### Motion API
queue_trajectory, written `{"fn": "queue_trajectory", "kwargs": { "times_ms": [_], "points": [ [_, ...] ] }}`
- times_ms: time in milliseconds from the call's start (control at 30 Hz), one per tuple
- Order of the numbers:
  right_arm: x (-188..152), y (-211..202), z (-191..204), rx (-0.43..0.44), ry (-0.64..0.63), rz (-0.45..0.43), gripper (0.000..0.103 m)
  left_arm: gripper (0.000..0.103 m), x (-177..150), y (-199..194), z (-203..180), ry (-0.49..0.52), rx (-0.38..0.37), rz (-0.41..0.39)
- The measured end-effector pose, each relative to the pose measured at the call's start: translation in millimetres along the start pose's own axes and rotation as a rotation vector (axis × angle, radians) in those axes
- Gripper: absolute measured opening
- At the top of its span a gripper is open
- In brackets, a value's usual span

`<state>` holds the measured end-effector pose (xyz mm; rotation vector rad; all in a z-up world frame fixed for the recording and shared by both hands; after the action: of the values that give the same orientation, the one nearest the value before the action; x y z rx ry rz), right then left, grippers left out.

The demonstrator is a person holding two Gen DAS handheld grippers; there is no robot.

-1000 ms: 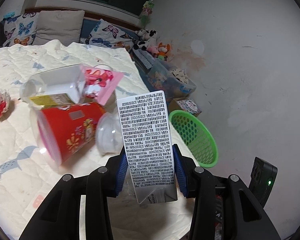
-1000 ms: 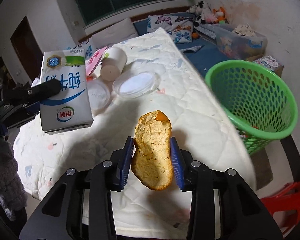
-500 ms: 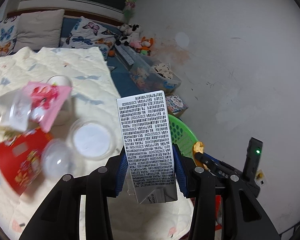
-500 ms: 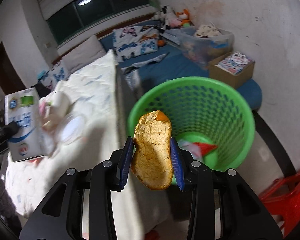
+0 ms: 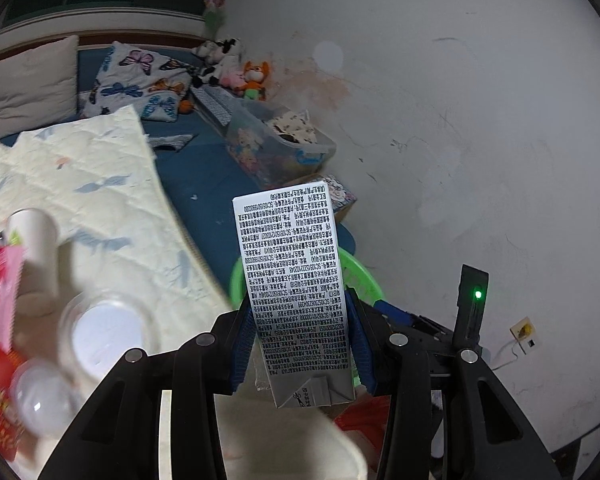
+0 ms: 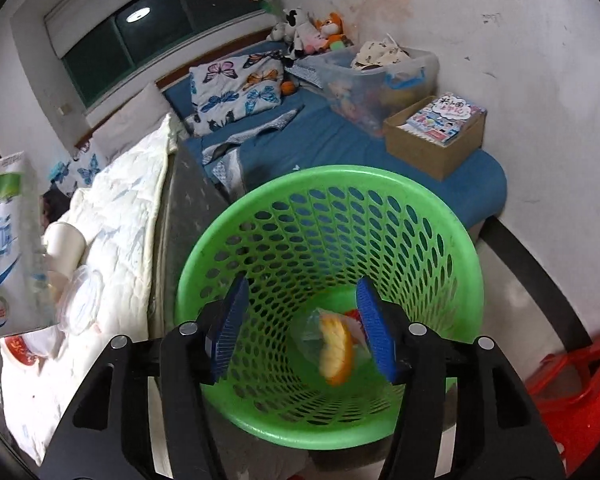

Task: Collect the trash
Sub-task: 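Carry the peel and carton to the green basket and open both tools, then move both tools back over the mattress toward the red cup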

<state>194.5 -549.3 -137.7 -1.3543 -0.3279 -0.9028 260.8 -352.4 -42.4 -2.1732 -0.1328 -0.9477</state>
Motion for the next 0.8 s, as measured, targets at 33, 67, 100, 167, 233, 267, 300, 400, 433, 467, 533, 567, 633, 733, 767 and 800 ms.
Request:
{"fn": "queue_trajectory", "kwargs": {
  "times_ms": [33,67,100,167,233,267,300,400,433,467,533,567,633,733,767,800],
  "points": [
    [0,-3,-1,0.0,-0.001,-0.007,0.057,0.042,1,5,-4,0.005,-0.007,0.007],
    [-1,-8,-3,0.001,-0.003,-0.012,0.057,0.042,1,8,-8,0.009,-0.011,0.013],
    [-1,-13,-5,-0.003,-0.005,-0.016,0.057,0.042,3,17,-13,0.014,-0.013,0.023],
    [-1,-23,-9,-0.006,-0.004,-0.031,0.058,0.042,6,33,-20,0.027,-0.017,0.043],
    [-1,-39,-15,-0.026,-0.005,-0.067,0.06,0.042,7,47,-24,0.032,-0.02,0.062],
    [-1,-45,-16,-0.036,-0.005,-0.079,0.061,0.042,7,52,-26,0.033,-0.025,0.071],
    [-2,-51,-19,-0.042,0.0,-0.092,0.063,0.042,7,61,-28,0.032,-0.025,0.087],
    [-6,-65,-22,-0.035,0.01,-0.103,0.064,0.042,3,88,-34,0.037,-0.015,0.141],
    [-7,-69,-22,-0.033,0.012,-0.106,0.065,0.042,1,98,-35,0.04,-0.009,0.161],
    [-9,-72,-22,-0.025,0.014,-0.111,0.066,0.042,0,103,-37,0.043,-0.009,0.174],
    [-13,-79,-24,-0.037,0.017,-0.127,0.069,0.042,-2,116,-40,0.054,0.009,0.195],
    [-14,-80,-23,-0.042,0.013,-0.132,0.07,0.042,-4,121,-41,0.057,0.013,0.202],
    [-17,-82,-21,-0.052,-0.002,-0.133,0.071,0.043,-7,131,-45,0.071,0.016,0.223],
    [-21,-84,-18,-0.053,-0.006,-0.14,0.071,0.054,-8,136,-45,0.079,0.031,0.226],
    [-22,-85,-17,-0.056,-0.011,-0.141,0.072,0.059,-8,135,-44,0.077,0.031,0.227],
    [-23,-85,-17,-0.06,-0.011,-0.143,0.072,0.059,-8,133,-43,0.078,0.029,0.218]
  ]
}}
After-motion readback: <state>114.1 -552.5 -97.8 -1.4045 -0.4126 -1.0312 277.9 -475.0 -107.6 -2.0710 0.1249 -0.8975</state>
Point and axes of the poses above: each gripper's, at about its wrist camera, not at the fingertips, and y roughly the way its jaws point, z to its left, x to its top, the point moved 7 cm from there along y, roughly the way its jaws point, and after that the axes turned 2 degrees about -y, right-handed, at the moved point
